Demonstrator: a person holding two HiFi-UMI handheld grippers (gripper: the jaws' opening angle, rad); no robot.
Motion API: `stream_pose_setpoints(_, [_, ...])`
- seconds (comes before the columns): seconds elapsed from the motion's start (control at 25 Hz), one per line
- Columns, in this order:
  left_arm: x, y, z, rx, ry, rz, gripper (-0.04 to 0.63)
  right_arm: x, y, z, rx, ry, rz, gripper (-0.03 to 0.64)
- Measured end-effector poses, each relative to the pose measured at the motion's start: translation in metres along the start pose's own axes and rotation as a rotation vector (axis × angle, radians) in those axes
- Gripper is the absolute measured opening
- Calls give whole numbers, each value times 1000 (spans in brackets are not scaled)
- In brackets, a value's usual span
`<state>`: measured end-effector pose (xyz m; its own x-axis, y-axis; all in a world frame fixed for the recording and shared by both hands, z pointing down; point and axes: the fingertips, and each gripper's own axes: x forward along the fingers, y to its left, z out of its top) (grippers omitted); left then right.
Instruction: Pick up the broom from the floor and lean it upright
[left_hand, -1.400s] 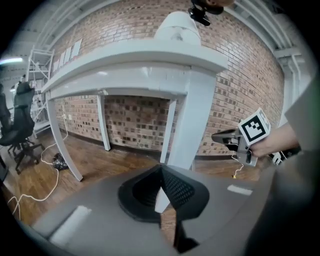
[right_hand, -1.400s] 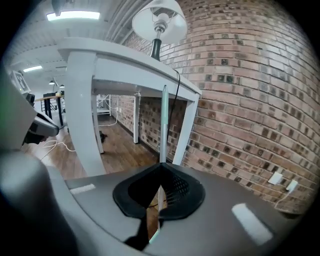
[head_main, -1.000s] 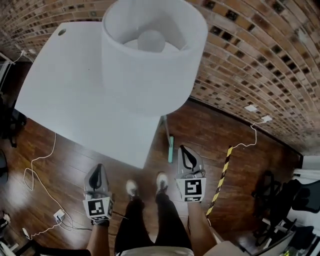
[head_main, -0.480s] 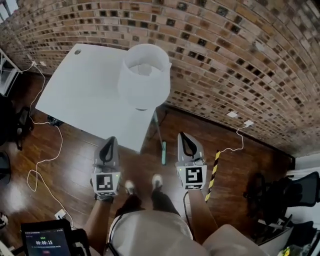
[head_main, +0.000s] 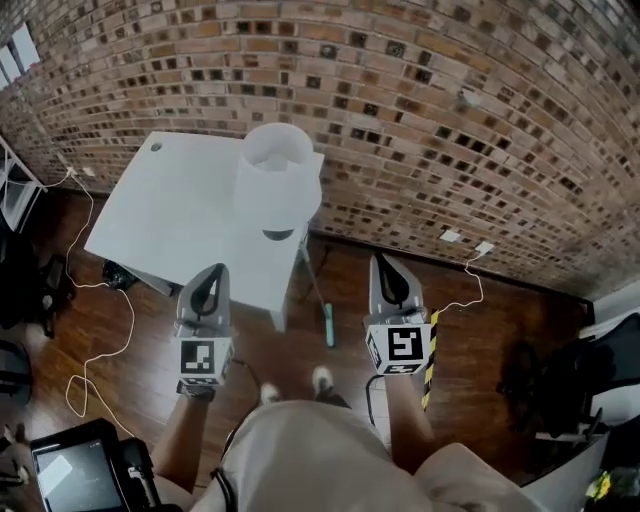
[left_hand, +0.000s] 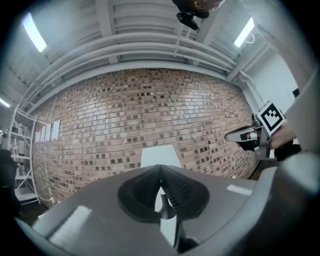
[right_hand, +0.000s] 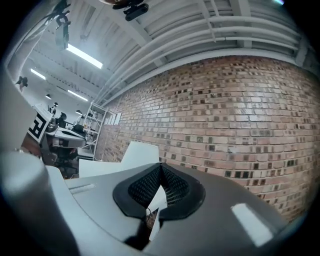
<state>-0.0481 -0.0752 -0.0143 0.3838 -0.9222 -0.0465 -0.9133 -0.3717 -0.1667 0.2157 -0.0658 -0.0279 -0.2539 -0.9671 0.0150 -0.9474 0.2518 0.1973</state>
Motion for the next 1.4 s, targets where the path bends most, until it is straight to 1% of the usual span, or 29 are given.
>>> stream_pose_setpoints(0.08, [-7, 6, 0, -7, -6, 6, 0, -4, 6, 8, -20, -7, 12, 12])
stream_pose_setpoints(0.2, [-15, 9, -1, -18, -7, 7, 0, -12, 12, 11, -25, 1, 2, 12])
stream_pose_setpoints(0.36, [-25, 3, 4, 0, -15, -51, 0, -28, 25, 7, -12, 6, -40, 14])
stream_pose_setpoints(0.6, [-54, -11, -13, 1, 18, -129, 0, -69, 43, -7, 11, 43, -103, 12])
stream_pose_setpoints(0.76, [-72, -31, -16, 5, 35, -152, 0, -101, 32, -19, 34, 76, -132, 12])
stream_pose_setpoints(0.88, [-81, -48, -12, 15, 35, -164, 0, -126, 16, -20, 41, 72, -161, 12])
stream_pose_setpoints(1.0, [-103, -65, -9, 17, 38, -153, 0, -159, 11, -28, 53, 60, -177, 12])
stream_pose_setpoints(1.16, [-142, -93, 2, -3, 24, -111, 0, -214, 9, -33, 69, 39, -164, 12])
stream_pose_setpoints(1.28, [-176, -123, 6, -22, 18, -76, 0, -264, 3, -38, 77, 36, -151, 14])
stream_pose_setpoints(1.4, [-212, -159, 8, -30, 25, -64, 0, -309, -4, -39, 94, 39, -130, 14])
